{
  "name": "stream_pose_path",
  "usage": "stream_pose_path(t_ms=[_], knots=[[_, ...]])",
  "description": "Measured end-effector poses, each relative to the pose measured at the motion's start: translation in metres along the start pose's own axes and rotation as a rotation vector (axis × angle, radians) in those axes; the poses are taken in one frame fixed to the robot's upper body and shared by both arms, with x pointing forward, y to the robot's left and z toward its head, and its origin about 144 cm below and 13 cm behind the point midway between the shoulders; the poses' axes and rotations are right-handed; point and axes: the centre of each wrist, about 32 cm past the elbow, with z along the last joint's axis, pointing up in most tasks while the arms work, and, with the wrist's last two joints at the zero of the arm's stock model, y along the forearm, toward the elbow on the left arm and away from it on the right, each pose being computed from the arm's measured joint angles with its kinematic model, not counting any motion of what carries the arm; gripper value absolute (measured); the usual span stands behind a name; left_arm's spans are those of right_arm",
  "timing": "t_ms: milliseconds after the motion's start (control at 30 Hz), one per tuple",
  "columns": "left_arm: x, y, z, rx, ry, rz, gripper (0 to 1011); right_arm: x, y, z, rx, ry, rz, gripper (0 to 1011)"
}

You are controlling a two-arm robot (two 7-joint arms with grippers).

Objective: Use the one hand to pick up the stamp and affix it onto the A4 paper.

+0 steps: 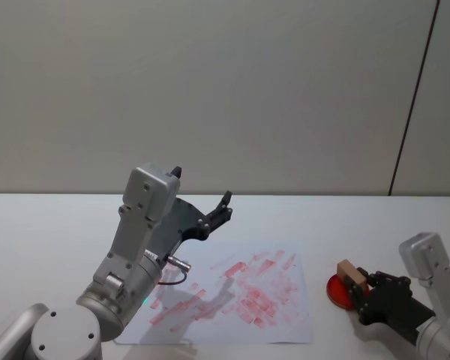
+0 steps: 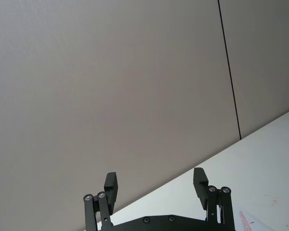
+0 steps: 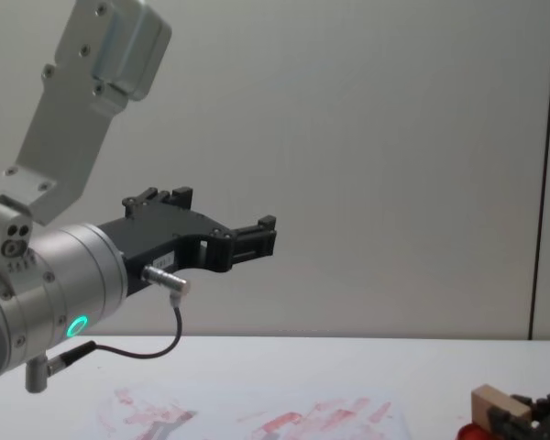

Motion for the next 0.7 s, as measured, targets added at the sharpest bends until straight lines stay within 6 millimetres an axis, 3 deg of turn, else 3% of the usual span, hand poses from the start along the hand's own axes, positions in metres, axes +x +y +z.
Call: stream_pose_path(t_ms=[267,633,667,700], knots=[[0.0000,0.0000,0.0000,0.000,0.000,0.000,1002,-0.0009,0.0030,-0.0043,-0.022,-0.004,0.003,259],[0.0000,0.0000,0.0000,0.000,0.000,0.000,1003,-0.0009,0.0048,-0.0051,-0.026,0.004,0.002,641],[0.0000,0.0000,0.0000,0.000,0.000,0.000,1002,-0.0008,0.0047,-0.0039,-0.020,0.010,0.002,641],[0.0000,0.0000,0.0000,0.000,0.000,0.000,1003,-0.0008,0.0047,-0.0039,-0.020,0.010,0.002,706]])
